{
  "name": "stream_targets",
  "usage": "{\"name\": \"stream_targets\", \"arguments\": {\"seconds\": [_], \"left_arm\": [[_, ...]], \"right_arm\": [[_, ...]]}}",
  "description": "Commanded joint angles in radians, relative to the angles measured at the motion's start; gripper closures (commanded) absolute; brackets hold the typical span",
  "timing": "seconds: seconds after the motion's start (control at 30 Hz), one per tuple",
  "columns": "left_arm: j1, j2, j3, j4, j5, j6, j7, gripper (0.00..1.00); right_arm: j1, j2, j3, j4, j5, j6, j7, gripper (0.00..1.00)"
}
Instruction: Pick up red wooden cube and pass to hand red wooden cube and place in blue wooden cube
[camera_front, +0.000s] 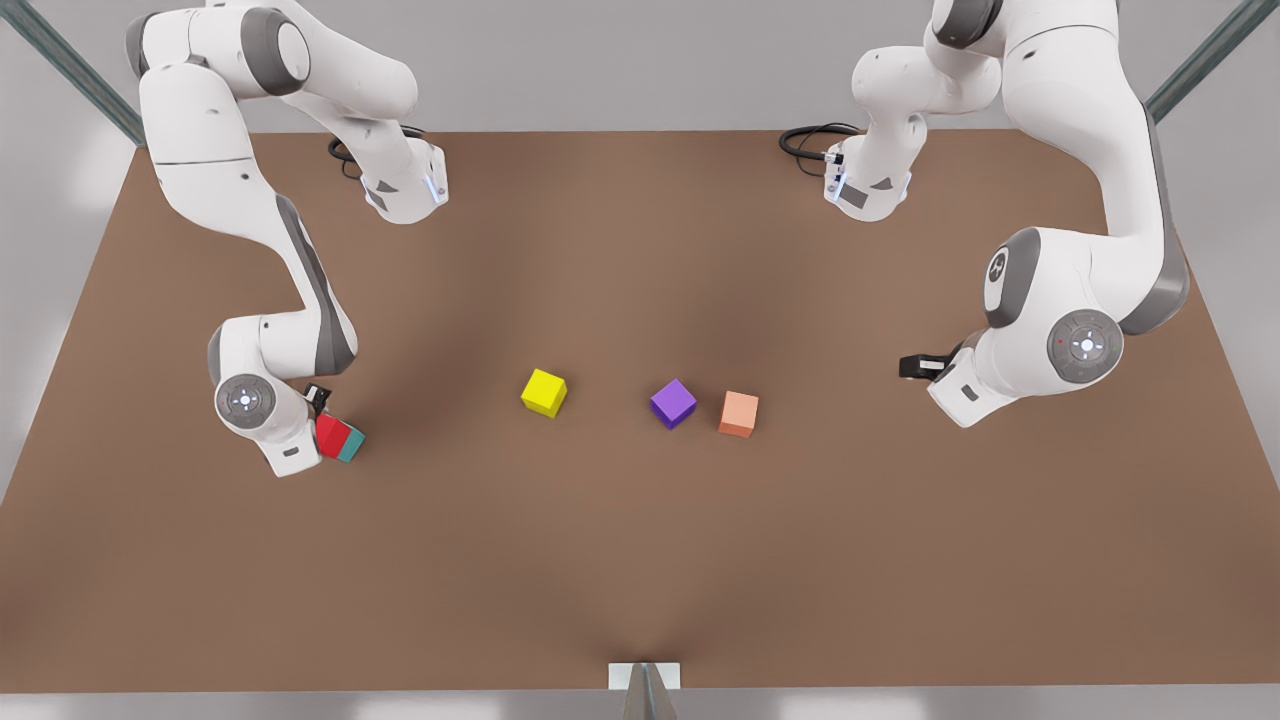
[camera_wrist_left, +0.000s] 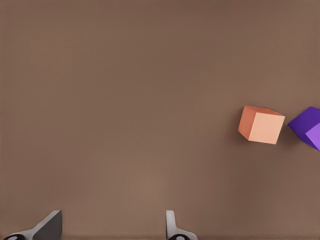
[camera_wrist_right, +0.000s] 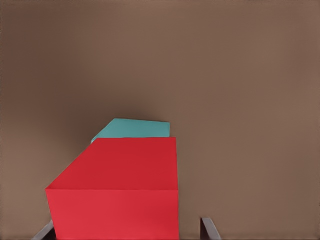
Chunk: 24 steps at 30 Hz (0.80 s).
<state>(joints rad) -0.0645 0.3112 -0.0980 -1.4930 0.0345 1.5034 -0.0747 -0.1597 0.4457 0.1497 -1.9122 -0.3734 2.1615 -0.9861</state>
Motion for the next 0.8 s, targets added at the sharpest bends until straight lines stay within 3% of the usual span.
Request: {"name": "stream_targets", "arguments": {"seconds": [0.0,0.2,0.27,0.37,0.43,0.47,0.57,0.6,0.77], "left_arm": [[0.0,0.002,0.0,0.0,0.001,0.0,0.001,0.0],[-0.001,0.002,0.0,0.002,0.004,0.0,0.0,0.0],[-0.001,0.002,0.0,0.002,0.004,-0.002,0.0,0.0],[-0.001,0.002,0.0,0.002,0.004,-0.002,0.0,0.0],[0.0,0.002,0.0,0.0,0.002,-0.002,0.0,0.0],[0.0,0.003,0.0,0.0,0.002,-0.002,0.0,0.0],[0.0,0.003,0.0,0.0,0.002,-0.002,0.001,0.0],[0.0,0.003,0.0,0.0,0.002,-0.003,0.0,0.0],[0.0,0.003,0.0,0.002,0.002,-0.003,0.0,0.0]], "right_arm": [[0.0,-0.004,0.004,0.01,0.002,-0.028,0.018,0.0],[0.008,-0.067,0.03,0.074,0.152,-0.224,0.015,0.0],[0.012,-0.052,0.03,0.257,0.315,-0.391,0.112,0.0],[0.052,0.087,0.03,0.564,0.363,-0.608,0.365,0.0],[0.072,0.102,0.028,0.591,0.338,-0.595,0.903,0.0],[0.085,0.1,0.03,0.601,0.324,-0.595,0.98,0.0],[0.054,-0.111,0.013,0.558,0.301,-0.675,0.883,0.0],[0.034,-0.185,0.013,0.454,0.324,-0.619,0.883,0.0],[0.026,-0.203,0.002,0.456,0.343,-0.611,0.908,0.0]]}}
